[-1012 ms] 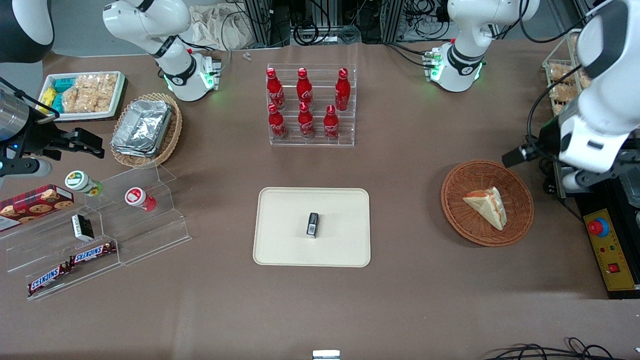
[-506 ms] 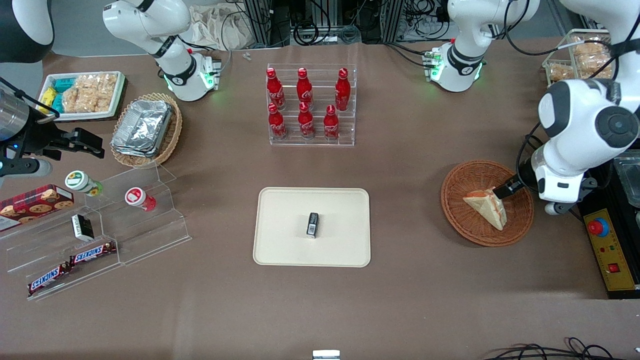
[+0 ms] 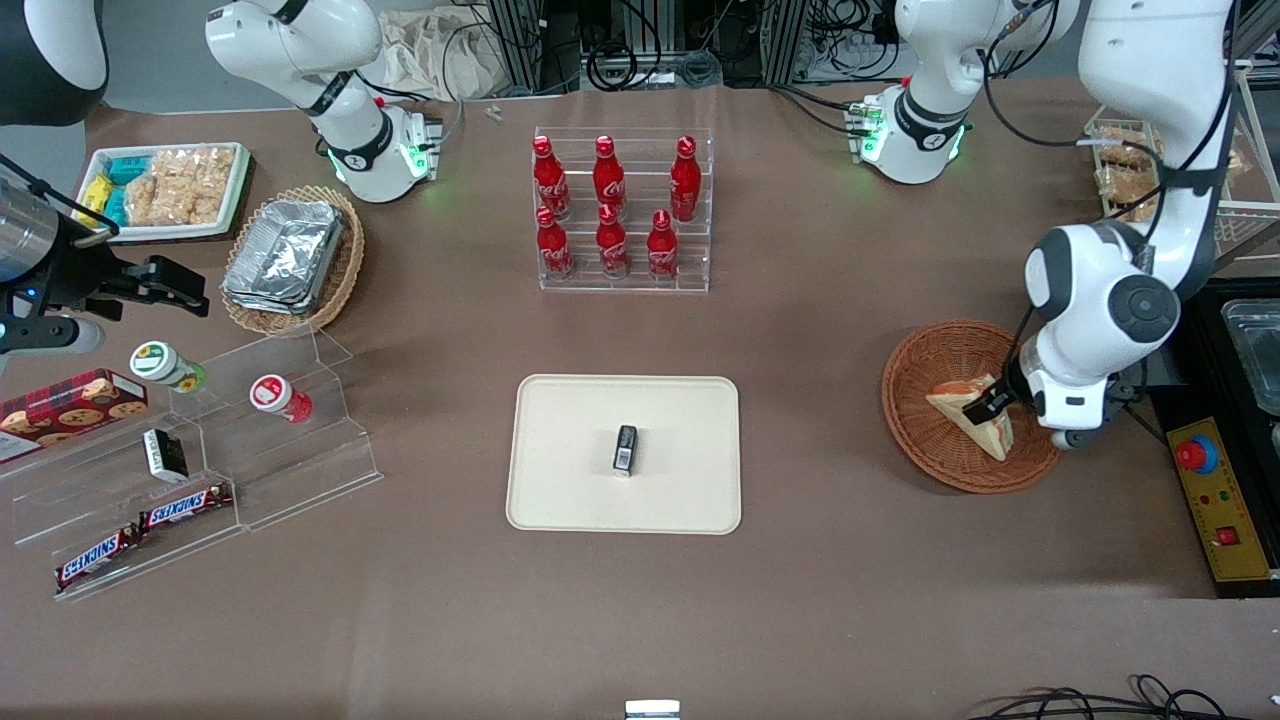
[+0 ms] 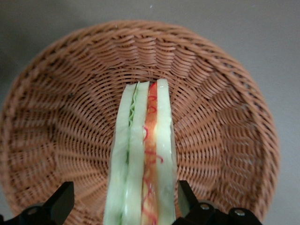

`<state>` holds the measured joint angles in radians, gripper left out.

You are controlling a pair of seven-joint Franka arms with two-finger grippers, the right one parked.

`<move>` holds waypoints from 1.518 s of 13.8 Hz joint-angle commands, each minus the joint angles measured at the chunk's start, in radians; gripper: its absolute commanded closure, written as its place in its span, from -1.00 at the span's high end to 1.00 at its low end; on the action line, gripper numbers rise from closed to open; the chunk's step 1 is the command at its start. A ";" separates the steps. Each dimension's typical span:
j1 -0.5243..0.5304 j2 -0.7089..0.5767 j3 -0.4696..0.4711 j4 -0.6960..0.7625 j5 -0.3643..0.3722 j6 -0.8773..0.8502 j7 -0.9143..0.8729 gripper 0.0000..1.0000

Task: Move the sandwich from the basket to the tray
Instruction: 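Close the left gripper on the triangular sandwich and lift it, then carry the sandwich with the left gripper over to the white tray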

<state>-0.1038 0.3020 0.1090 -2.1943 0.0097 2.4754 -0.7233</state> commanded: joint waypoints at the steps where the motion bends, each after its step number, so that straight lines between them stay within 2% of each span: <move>1: -0.011 0.045 0.003 -0.010 0.012 0.066 -0.047 0.98; 2: -0.011 0.055 0.003 -0.010 0.012 0.075 -0.047 0.58; 3: -0.011 0.058 0.003 -0.009 0.012 0.076 -0.047 -0.58; 4: -0.010 0.052 0.003 -0.009 0.012 0.074 -0.050 -1.00; 6: -0.010 0.005 0.002 -0.004 0.009 0.054 -0.045 -1.00; 8: -0.013 -0.087 -0.002 0.043 0.004 -0.112 -0.030 -1.00; 11: -0.022 -0.165 -0.064 0.235 -0.013 -0.445 -0.001 -1.00; 13: -0.023 -0.153 -0.136 0.400 -0.036 -0.646 0.033 -1.00; 14: -0.023 -0.144 -0.181 0.457 -0.052 -0.692 0.056 -1.00; 16: -0.023 -0.127 -0.286 0.501 -0.071 -0.692 0.068 -1.00; 19: -0.027 -0.020 -0.478 0.539 -0.047 -0.586 0.071 -1.00; 21: -0.084 0.081 -0.529 0.539 0.039 -0.434 0.055 -1.00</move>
<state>-0.1481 0.2575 -0.3870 -1.7113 -0.0139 1.9575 -0.6755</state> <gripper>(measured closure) 0.793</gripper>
